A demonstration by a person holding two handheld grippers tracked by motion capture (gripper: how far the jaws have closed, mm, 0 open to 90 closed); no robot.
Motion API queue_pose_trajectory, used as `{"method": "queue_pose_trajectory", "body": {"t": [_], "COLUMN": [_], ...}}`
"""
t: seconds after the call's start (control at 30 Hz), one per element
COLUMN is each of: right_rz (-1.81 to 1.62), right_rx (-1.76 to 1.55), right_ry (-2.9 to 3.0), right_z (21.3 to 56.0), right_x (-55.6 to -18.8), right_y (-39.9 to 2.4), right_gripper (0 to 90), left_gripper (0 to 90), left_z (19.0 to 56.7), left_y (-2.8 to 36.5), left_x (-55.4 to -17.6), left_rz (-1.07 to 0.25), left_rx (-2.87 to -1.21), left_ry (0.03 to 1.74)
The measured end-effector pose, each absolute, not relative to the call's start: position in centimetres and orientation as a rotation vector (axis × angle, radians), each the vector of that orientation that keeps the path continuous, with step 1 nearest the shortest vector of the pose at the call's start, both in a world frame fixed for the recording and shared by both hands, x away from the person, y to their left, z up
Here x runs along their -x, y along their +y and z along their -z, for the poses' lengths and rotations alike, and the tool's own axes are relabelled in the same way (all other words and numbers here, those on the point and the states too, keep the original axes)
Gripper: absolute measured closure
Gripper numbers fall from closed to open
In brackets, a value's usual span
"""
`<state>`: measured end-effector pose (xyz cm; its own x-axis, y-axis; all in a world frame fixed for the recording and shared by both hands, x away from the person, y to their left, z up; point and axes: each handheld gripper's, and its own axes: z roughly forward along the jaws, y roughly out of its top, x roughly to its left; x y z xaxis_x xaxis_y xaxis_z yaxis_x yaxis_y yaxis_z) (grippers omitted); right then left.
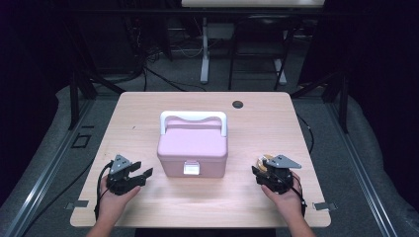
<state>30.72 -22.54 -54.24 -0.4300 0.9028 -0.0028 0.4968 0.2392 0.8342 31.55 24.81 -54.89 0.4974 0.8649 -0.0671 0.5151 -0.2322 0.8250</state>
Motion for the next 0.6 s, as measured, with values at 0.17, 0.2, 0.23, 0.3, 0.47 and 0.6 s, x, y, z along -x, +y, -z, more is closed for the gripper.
{"method": "queue_pose_trajectory", "body": {"t": [0.17,0.2,0.23,0.3,0.47,0.6], "right_rz": [-1.07,-1.072,-1.073,-1.073,-1.09,-1.096], "right_rx": [-1.261,-1.261,-1.261,-1.259,-1.269,-1.269], "right_ry": [2.045,2.045,2.044,2.045,2.045,2.048], "right_z": [54.37,54.38,54.38,54.39,54.33,54.29], "right_x": [-30.68,-30.67,-30.65,-30.63,-30.56,-30.58], "right_y": [-22.23,-22.18,-22.14,-22.12,-22.18,-22.23], "right_gripper": [50.6,50.5,50.4,50.6,51.3,51.3], "left_gripper": [47.2,48.1,48.6,48.6,48.6,48.6], "left_z": [54.92,54.92,54.92,54.95,54.95,54.94], "left_y": [24.93,24.93,24.93,24.91,24.8,24.81], "left_x": [-31.66,-31.67,-31.68,-31.7,-31.72,-31.64], "left_rz": [-0.507,-0.507,-0.508,-0.504,-0.501,-0.496], "left_rx": [-1.902,-1.903,-1.904,-1.908,-1.912,-1.912], "left_ry": [1.15,1.15,1.15,1.152,1.142,1.145]}}
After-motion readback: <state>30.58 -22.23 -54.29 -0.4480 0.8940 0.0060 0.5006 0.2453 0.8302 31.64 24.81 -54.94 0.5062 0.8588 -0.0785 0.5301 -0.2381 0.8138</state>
